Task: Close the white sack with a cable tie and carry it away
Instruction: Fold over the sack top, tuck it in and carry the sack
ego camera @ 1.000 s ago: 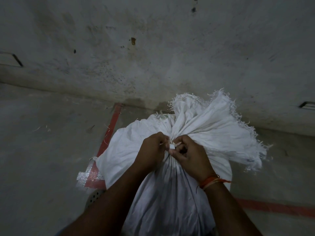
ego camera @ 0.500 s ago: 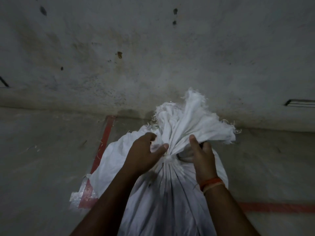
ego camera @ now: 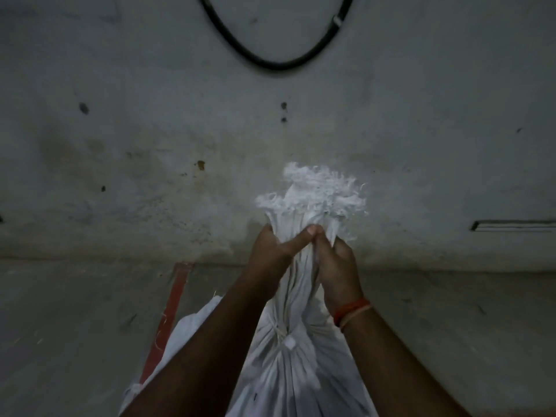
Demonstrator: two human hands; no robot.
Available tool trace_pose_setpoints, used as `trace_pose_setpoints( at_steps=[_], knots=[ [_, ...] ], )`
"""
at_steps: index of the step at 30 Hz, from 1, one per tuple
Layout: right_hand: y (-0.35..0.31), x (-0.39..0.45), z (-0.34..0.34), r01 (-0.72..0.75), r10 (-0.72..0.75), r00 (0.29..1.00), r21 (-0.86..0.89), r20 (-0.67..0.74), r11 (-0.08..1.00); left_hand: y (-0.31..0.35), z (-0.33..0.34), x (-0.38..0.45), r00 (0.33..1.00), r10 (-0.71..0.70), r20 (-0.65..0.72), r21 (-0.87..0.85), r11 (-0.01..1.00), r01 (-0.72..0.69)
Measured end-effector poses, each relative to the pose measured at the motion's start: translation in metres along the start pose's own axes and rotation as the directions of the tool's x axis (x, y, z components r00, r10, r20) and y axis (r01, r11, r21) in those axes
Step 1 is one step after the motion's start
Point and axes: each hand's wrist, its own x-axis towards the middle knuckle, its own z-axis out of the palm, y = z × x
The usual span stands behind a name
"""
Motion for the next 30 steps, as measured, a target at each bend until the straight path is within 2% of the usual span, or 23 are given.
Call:
trace_pose_setpoints(
  at_steps=[2,4,8,11,19,24,26,30],
  knots=[
    [-0.015,0.002,0.005,0.013,-0.013,1.000,0.008,-0.003,1.000,0.017,0.001,-0.007,0.999,0.030,0.035,-0.067,0.997,-0.027],
    [-0.023,-0.001,0.007,-0.035,0.033,0.999,0.113,0.022,0.993,0.028,-0.001,-0.014,0.997,0.069,0.030,-0.083,0.994,-0.066],
    [-0.033,-0.012,0.012,-0.076,0.055,0.995,0.270,0.084,0.960,0.043,-0.002,-0.029,0.991,0.133,-0.013,-0.084,0.987,-0.134],
    [-0.044,-0.018,0.015,-0.092,0.071,0.995,0.320,0.076,0.943,0.051,-0.004,-0.037,0.990,0.131,-0.045,-0.123,0.983,-0.136],
    [-0.067,-0.010,0.012,-0.119,0.072,0.980,0.256,0.183,0.959,0.064,-0.007,-0.044,0.994,0.110,-0.012,-0.111,0.988,-0.111],
    [-0.063,-0.001,0.011,-0.185,0.114,0.956,0.253,0.272,0.949,0.075,-0.006,-0.044,0.978,0.184,0.098,0.016,0.982,-0.187],
    [-0.063,-0.002,0.009,-0.185,0.115,0.957,0.256,0.265,0.949,0.077,-0.003,-0.045,0.982,0.187,0.034,0.048,0.981,-0.189],
    [-0.058,-0.002,0.009,-0.120,0.091,0.990,0.315,0.105,0.941,0.076,-0.003,-0.038,0.980,0.160,-0.117,0.122,0.982,-0.145]
  ],
)
